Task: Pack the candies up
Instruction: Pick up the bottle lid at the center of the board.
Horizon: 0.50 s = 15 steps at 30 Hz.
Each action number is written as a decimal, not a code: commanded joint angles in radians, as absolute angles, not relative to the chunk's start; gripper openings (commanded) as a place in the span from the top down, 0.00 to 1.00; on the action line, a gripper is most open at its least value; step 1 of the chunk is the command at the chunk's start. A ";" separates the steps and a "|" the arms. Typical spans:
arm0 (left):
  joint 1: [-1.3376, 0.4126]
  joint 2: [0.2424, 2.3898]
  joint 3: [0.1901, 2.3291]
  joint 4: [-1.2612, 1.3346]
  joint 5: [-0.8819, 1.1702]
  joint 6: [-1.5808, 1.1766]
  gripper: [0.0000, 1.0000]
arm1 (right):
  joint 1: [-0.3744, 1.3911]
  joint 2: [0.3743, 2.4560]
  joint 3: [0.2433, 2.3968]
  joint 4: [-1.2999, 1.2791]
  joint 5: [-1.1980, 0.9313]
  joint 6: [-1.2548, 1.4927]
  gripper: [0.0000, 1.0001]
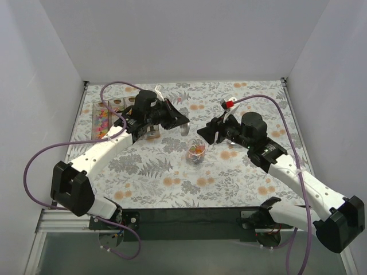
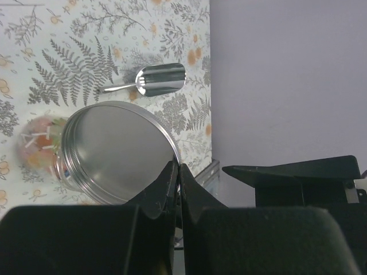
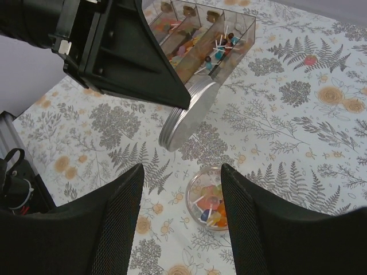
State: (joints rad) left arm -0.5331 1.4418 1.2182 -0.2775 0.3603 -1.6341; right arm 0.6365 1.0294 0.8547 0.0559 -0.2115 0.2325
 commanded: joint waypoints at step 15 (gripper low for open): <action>-0.535 1.272 1.054 -0.098 0.423 -1.795 1.00 | 0.793 1.167 0.968 0.120 -0.049 0.305 0.38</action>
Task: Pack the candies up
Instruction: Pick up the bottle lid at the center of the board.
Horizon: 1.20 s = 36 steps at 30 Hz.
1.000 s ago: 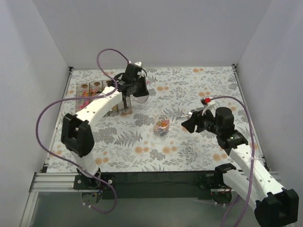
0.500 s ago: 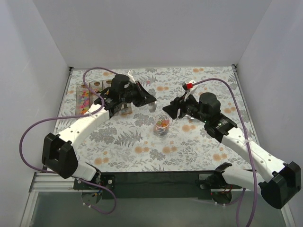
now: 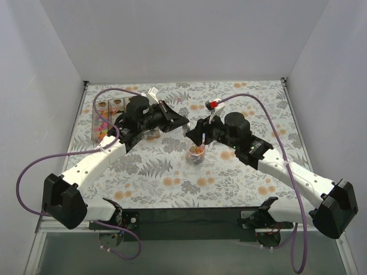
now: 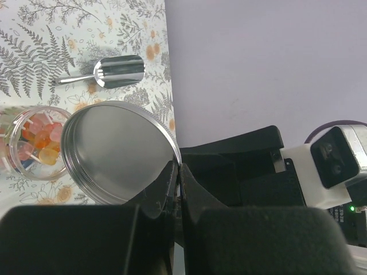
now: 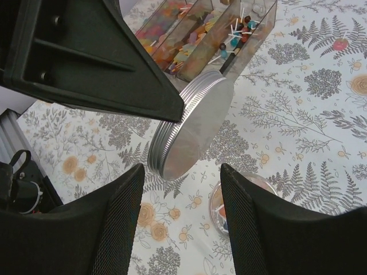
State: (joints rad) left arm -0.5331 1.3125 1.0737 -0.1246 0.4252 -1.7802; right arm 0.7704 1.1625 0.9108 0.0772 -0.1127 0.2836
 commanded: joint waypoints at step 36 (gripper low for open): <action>-0.341 1.381 0.666 1.357 0.618 -2.465 1.00 | 0.479 1.181 0.812 0.689 -0.647 1.050 0.27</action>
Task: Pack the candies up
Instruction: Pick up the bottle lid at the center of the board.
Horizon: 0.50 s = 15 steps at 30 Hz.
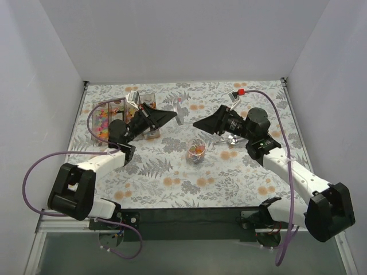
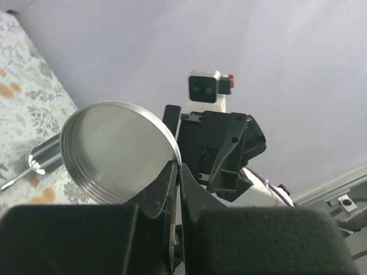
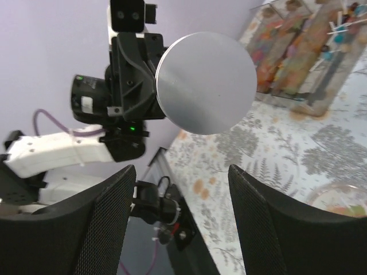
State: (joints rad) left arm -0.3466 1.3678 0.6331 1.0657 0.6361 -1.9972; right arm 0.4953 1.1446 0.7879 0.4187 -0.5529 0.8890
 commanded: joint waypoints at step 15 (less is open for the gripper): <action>-0.344 1.351 0.755 1.364 0.472 -2.477 1.00 | 0.465 1.597 0.979 1.400 -0.712 1.544 0.28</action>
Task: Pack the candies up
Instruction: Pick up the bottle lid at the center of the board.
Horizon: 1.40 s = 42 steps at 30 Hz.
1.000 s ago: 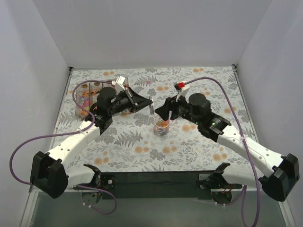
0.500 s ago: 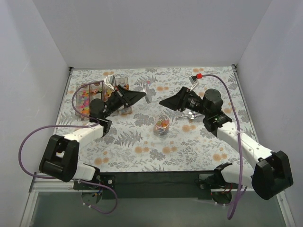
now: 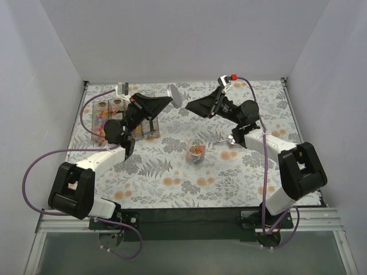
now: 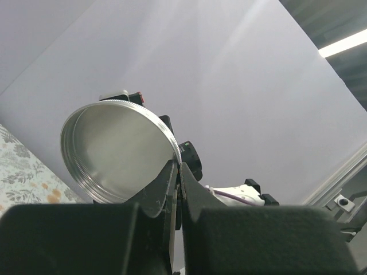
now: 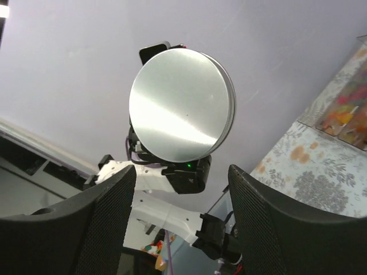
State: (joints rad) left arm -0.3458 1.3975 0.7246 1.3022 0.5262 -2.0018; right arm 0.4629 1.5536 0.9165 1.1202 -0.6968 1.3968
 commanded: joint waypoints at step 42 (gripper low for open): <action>-0.396 1.417 0.640 1.611 0.364 -2.534 1.00 | 0.528 1.825 1.115 1.697 -0.644 1.795 0.39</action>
State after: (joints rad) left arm -0.3904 1.4052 0.6315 1.3216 0.3840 -2.0087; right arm 0.5201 1.8397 1.0828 1.2846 -0.6537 1.7756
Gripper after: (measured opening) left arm 0.013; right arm 0.618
